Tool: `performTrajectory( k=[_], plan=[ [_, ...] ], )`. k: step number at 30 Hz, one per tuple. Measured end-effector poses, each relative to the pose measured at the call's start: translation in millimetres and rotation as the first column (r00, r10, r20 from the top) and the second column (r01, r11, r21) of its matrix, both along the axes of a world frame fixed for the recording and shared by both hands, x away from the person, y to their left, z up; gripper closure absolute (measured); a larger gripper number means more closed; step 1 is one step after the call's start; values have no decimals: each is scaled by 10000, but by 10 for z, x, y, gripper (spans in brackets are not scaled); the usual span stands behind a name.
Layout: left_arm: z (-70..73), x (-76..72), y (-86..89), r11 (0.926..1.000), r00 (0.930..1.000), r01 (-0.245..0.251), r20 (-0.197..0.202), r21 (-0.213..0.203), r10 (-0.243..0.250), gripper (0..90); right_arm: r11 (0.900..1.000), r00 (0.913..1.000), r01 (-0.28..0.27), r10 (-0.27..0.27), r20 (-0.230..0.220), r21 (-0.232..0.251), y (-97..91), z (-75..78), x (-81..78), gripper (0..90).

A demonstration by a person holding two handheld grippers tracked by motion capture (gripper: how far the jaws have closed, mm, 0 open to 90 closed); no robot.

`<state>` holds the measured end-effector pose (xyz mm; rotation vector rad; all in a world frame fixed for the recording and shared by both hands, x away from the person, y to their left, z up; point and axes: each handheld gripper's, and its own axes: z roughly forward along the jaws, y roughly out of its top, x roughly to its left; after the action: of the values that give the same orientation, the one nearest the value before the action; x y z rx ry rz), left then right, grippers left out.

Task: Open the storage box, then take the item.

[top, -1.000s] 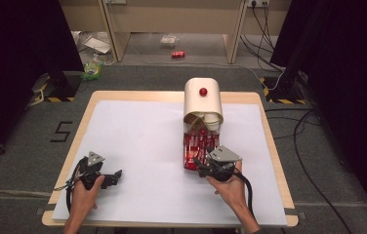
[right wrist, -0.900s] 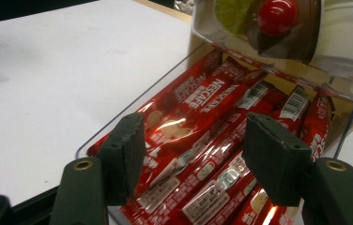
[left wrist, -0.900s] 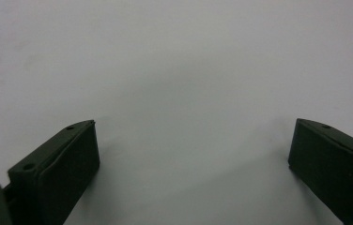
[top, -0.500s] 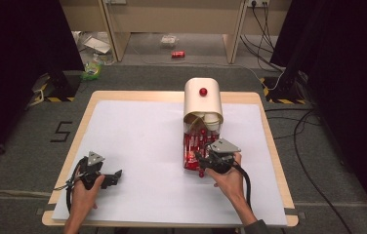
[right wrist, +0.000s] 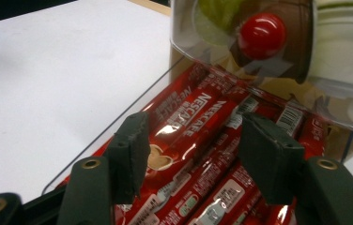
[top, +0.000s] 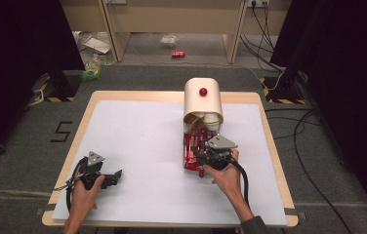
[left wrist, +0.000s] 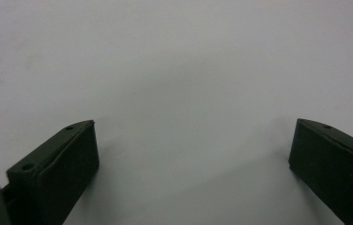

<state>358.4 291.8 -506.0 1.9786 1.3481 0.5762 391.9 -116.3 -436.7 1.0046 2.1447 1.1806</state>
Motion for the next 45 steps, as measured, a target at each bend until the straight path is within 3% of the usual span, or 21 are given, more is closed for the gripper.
performTrajectory(
  k=[14, 28, 45],
  plan=[
    [0, 1, 0, 10000, 10000, -4, -11, -10, 4, 13, 9999, 9999, -88, 88, -59, -73, 24, -3, 23, 504],
    [0, 1, 1, 10000, 10000, 0, -14, -4, 0, 13, 9997, 9993, -62, 53, -362, -251, 44, -103, 49, 560],
    [-1, 2, 0, 10000, 10000, -23, -23, -3, 23, 9, 9993, 9993, 60, -73, -354, -373, 129, -177, 21, 584]
  ],
)
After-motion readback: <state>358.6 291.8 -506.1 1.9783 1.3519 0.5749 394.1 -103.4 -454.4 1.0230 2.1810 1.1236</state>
